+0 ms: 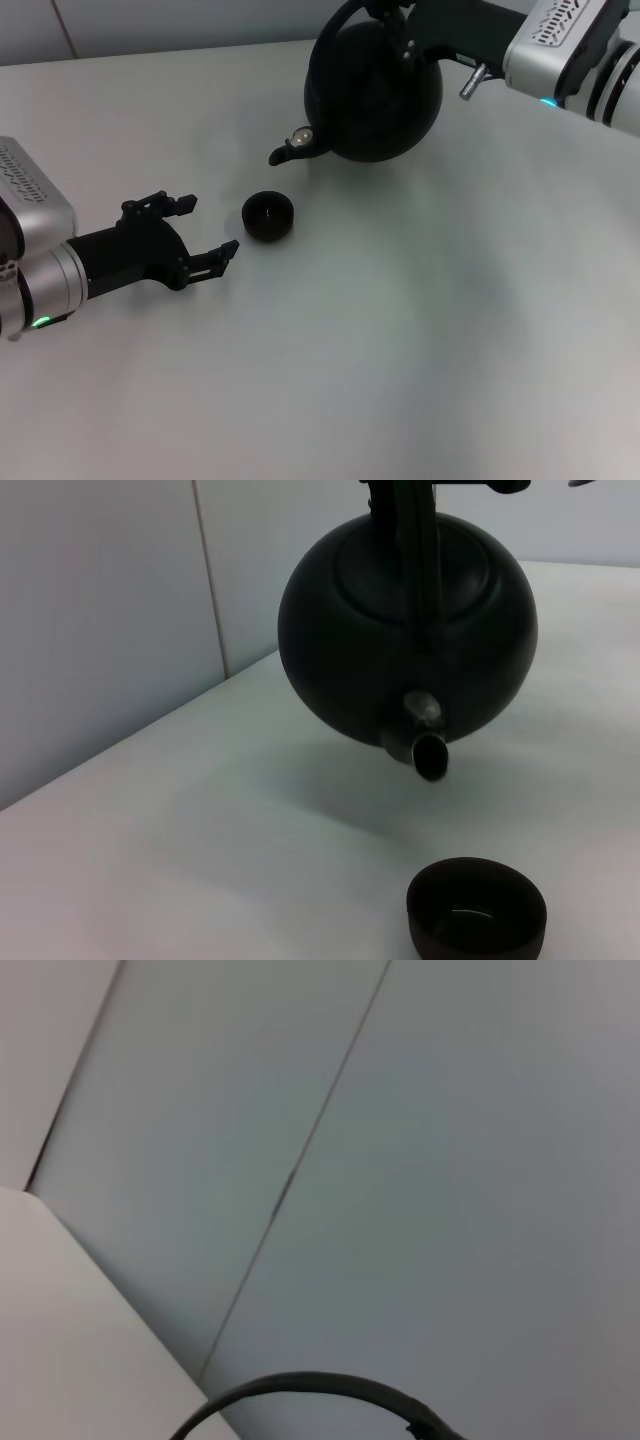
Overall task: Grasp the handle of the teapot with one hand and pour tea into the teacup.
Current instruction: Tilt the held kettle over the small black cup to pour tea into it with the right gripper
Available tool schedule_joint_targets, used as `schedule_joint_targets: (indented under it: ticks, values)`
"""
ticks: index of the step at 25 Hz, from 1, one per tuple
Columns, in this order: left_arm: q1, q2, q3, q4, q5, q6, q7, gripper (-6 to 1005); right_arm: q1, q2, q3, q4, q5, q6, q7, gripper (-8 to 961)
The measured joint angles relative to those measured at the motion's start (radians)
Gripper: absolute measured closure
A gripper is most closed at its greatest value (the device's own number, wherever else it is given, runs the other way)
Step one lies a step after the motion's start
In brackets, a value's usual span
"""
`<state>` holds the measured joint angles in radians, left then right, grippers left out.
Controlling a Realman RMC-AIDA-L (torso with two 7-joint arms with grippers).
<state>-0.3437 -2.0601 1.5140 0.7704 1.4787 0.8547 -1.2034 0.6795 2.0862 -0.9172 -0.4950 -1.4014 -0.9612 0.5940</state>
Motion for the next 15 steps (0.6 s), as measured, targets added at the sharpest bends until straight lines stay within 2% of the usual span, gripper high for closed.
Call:
schedule_joint_targets:
  ticks: [15]
  values:
    - [-0.001,-0.002,-0.001,0.000,0.000,0.000,0.004,190,0.000,0.000,-0.092,-0.029,-0.002,0.036,-0.002,863]
